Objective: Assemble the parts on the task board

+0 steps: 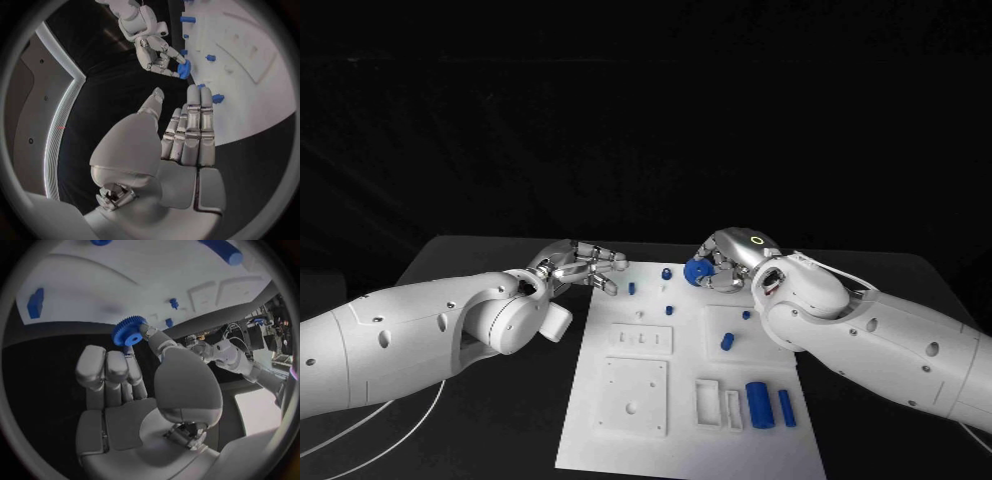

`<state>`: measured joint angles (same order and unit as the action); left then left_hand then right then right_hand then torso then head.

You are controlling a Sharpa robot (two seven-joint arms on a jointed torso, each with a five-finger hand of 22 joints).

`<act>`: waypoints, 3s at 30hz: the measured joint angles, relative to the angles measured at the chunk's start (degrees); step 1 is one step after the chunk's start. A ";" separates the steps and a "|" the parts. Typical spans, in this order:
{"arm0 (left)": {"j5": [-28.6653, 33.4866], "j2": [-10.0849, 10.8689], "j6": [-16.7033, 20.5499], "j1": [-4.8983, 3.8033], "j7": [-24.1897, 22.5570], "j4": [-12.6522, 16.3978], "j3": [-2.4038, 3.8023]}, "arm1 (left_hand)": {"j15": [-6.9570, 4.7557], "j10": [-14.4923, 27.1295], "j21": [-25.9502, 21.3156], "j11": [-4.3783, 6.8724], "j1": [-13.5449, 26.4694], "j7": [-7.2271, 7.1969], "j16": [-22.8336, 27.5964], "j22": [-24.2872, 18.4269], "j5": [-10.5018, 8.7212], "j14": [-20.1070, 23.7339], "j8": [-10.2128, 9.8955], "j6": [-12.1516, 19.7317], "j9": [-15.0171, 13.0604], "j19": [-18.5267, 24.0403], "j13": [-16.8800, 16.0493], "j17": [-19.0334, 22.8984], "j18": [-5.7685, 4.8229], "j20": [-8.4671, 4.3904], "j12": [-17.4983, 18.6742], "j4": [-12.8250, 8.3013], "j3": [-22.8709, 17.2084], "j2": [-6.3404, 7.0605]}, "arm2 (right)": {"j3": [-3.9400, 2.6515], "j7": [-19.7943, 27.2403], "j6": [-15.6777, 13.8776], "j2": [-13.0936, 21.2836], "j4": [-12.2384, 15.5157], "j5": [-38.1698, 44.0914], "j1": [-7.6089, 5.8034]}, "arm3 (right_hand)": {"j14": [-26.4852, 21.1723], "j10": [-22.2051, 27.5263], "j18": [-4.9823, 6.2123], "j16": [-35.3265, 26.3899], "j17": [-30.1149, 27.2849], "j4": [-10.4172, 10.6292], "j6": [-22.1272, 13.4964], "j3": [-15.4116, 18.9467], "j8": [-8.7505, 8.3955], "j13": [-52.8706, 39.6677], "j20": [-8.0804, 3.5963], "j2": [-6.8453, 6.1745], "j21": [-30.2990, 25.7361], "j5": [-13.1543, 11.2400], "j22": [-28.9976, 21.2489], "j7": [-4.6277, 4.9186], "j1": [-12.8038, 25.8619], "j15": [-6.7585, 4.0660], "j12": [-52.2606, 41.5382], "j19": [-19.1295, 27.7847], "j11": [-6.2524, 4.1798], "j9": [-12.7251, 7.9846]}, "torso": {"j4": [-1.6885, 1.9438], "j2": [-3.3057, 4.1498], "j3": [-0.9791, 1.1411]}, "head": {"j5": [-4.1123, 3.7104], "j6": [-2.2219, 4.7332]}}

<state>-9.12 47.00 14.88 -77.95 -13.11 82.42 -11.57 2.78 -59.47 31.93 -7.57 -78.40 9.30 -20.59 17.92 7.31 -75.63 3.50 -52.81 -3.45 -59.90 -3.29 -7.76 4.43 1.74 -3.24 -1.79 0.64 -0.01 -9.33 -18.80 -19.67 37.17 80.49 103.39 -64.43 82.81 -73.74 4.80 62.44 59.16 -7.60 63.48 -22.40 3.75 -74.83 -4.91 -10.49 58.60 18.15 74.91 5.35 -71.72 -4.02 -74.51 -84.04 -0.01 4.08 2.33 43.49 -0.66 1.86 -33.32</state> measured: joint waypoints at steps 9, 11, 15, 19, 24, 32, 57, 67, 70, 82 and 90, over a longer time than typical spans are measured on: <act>-0.01 -0.03 0.00 0.00 0.03 0.02 0.00 | 0.00 0.00 0.00 0.00 0.00 0.00 0.00 0.00 0.00 0.00 0.00 0.00 0.00 0.00 0.00 0.00 0.00 0.00 0.00 0.00 0.00 0.00 | 0.60 -1.70 -2.35 -1.95 1.47 3.30 0.20 | 0.00 -0.40 0.00 0.00 -0.01 0.10 0.01 -0.41 -0.01 -0.09 0.00 -0.31 0.31 -0.40 0.00 -0.01 0.31 0.00 0.00 0.00 0.00 -0.03 | 0.12 0.07 -0.07 | 0.34 0.18; -0.02 -0.04 -0.01 0.00 0.04 0.02 0.00 | 0.00 0.00 0.00 0.00 0.00 0.00 0.00 0.01 0.00 0.00 0.00 0.00 0.00 0.00 0.00 0.00 -0.01 0.00 0.00 0.00 0.00 0.00 | 0.93 -1.91 -2.60 -2.49 1.45 3.73 0.28 | 0.00 -0.40 0.00 0.00 -0.01 0.10 0.01 -0.41 -0.01 -0.09 0.00 -0.31 0.31 -0.40 0.00 -0.01 0.31 0.00 0.00 0.00 0.00 -0.08 | 0.12 0.10 -0.07 | 0.49 0.21; -0.02 -0.07 -0.01 0.00 0.04 0.03 0.00 | 0.00 0.00 0.00 0.00 0.00 0.00 0.00 0.01 0.00 0.00 0.00 0.00 0.00 0.00 0.00 0.00 0.00 0.00 0.00 0.00 0.00 0.00 | 1.76 -2.26 -2.98 -3.77 0.92 4.53 0.58 | 0.00 -0.40 0.00 0.00 -0.01 0.10 0.01 -0.41 -0.01 -0.09 0.00 -0.31 0.31 -0.40 0.00 -0.02 0.31 0.00 0.00 0.00 0.00 -0.15 | 0.09 0.18 -0.01 | 0.88 0.23; -0.02 -0.14 -0.01 0.00 0.04 0.07 0.00 | 0.00 0.00 0.00 0.00 0.00 0.00 0.00 0.01 0.00 0.00 0.00 0.00 0.00 0.00 0.00 0.00 0.00 0.00 0.00 0.00 0.00 0.00 | 2.44 -2.48 -3.18 -5.18 -0.07 5.20 0.84 | 0.00 -0.40 0.00 0.00 -0.01 0.10 0.01 -0.41 -0.01 -0.09 0.00 -0.31 0.31 -0.40 0.00 -0.02 0.31 0.00 0.00 0.00 0.00 -0.13 | 0.07 0.23 0.01 | 1.04 0.14; -0.02 -0.22 -0.01 0.00 0.05 0.14 0.00 | 0.00 0.00 0.00 0.00 0.00 0.00 0.00 0.01 0.00 0.00 0.00 0.00 0.00 0.00 0.00 0.00 0.00 0.00 0.00 0.00 0.00 0.00 | 2.85 -2.55 -3.25 -6.46 -1.35 5.70 1.12 | 0.00 -0.39 0.00 0.00 -0.16 0.10 0.00 -0.40 -0.06 -0.08 0.00 -0.54 0.31 -0.40 0.00 -0.02 0.07 0.00 0.00 0.00 0.00 -0.09 | 0.11 0.24 0.02 | 1.10 -0.01; -0.02 -0.25 0.00 0.00 0.04 0.21 0.01 | 0.00 0.00 0.00 0.00 0.00 0.00 0.00 0.01 0.00 0.00 0.00 0.00 0.00 0.00 0.00 0.00 0.00 0.00 0.00 0.00 0.00 0.00 | 3.03 -2.55 -3.27 -7.90 -3.20 6.14 1.55 | 0.00 -0.39 0.00 0.00 -0.28 0.10 -0.01 -0.40 -0.12 -0.08 0.00 -0.54 0.31 -0.40 0.00 -0.03 0.07 0.00 0.00 0.00 0.01 -0.10 | 0.14 0.29 0.03 | 1.27 -0.14; -0.04 -0.50 0.03 0.00 0.03 0.34 0.02 | 0.00 0.00 0.00 0.00 0.00 0.00 0.00 -0.05 0.00 0.00 0.00 0.00 0.00 0.00 0.00 0.00 0.00 0.00 0.00 0.00 0.00 0.00 | 3.03 -1.78 -3.12 -9.59 -5.77 5.94 1.53 | 0.00 -0.38 0.00 0.00 -0.69 1.46 -0.23 0.98 -0.14 -0.07 0.00 -0.53 0.06 -1.39 -0.01 0.18 0.08 0.00 0.23 0.00 0.01 -0.02 | 0.11 0.24 0.08 | 1.90 -0.23; -0.05 -0.53 0.03 -0.01 0.03 0.31 0.02 | 0.00 0.00 0.22 0.00 0.00 0.00 0.00 -0.04 0.00 0.00 0.00 0.00 0.00 0.00 0.00 0.00 0.00 0.00 0.00 -0.18 -0.18 0.00 | 3.10 -1.65 -2.79 -10.19 -6.70 5.21 1.48 | 0.00 -0.38 0.00 -0.46 -0.97 4.91 -0.52 3.34 -0.11 0.09 0.00 -0.53 -0.03 -4.84 -0.01 0.04 0.07 0.00 0.45 0.00 0.01 -0.06 | 0.18 0.24 0.07 | 1.90 -0.36; -0.06 -0.53 0.03 -0.01 0.03 0.30 0.02 | 0.00 0.00 0.22 0.00 0.00 0.00 0.00 -0.04 0.00 0.00 0.00 0.00 0.00 0.00 0.00 0.00 0.00 0.00 0.00 -0.18 -0.18 0.00 | 3.13 -1.65 -2.62 -10.22 -6.90 4.96 1.50 | 0.00 -0.38 0.00 -0.47 -0.97 5.31 -0.54 3.40 -0.11 0.17 0.00 -0.53 -0.18 -4.89 -0.01 0.06 0.07 0.00 0.45 0.00 0.01 -0.06 | 0.18 0.24 0.04 | 1.90 -0.42; -0.08 -0.56 0.03 -0.01 0.04 0.21 0.02 | 0.00 0.00 0.22 0.00 0.00 0.00 0.00 -0.04 0.00 0.00 0.00 0.00 0.00 0.00 0.00 0.00 0.00 0.00 0.00 -0.18 -0.18 0.00 | 3.21 -1.65 -2.50 -9.28 -6.27 3.49 1.59 | -0.01 -0.17 0.01 -0.66 -1.12 9.95 -1.56 5.02 -0.11 0.57 0.00 -1.30 -0.49 -9.55 -0.01 0.10 2.10 -0.01 0.67 0.00 0.22 -0.05 | 0.08 0.23 0.09 | 1.94 -0.30; -0.09 -0.20 0.03 0.00 0.03 -0.13 0.01 | 0.00 0.00 0.22 0.00 0.00 0.00 0.00 -0.04 0.00 0.00 0.00 0.00 0.00 0.00 0.00 0.00 0.00 0.00 0.00 -0.18 -0.18 0.00 | 1.91 -0.11 -4.81 -3.94 -1.79 -0.87 1.71 | -0.01 0.03 0.00 -0.66 -1.26 10.65 -2.81 7.56 -0.11 0.73 0.00 -1.59 -0.49 -8.30 -0.01 0.66 0.96 -0.01 0.95 0.00 0.43 -0.06 | -0.21 0.05 0.22 | 1.90 -0.02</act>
<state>-9.22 46.80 14.91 -77.95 -13.08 82.30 -11.56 2.78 -59.47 32.15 -7.57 -78.40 9.31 -20.59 17.88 7.31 -75.63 3.50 -52.81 -3.45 -59.90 -3.29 -7.76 4.43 1.74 -3.24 -1.97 0.46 -0.01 -7.42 -18.91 -24.48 33.22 78.70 102.51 -62.72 82.80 -73.71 4.80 61.78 57.90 3.05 60.67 -14.84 3.64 -74.10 -4.91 -12.09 58.10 9.85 74.90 6.01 -70.76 -4.03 -73.56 -84.04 0.41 4.03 2.13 43.54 -0.44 3.76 -33.33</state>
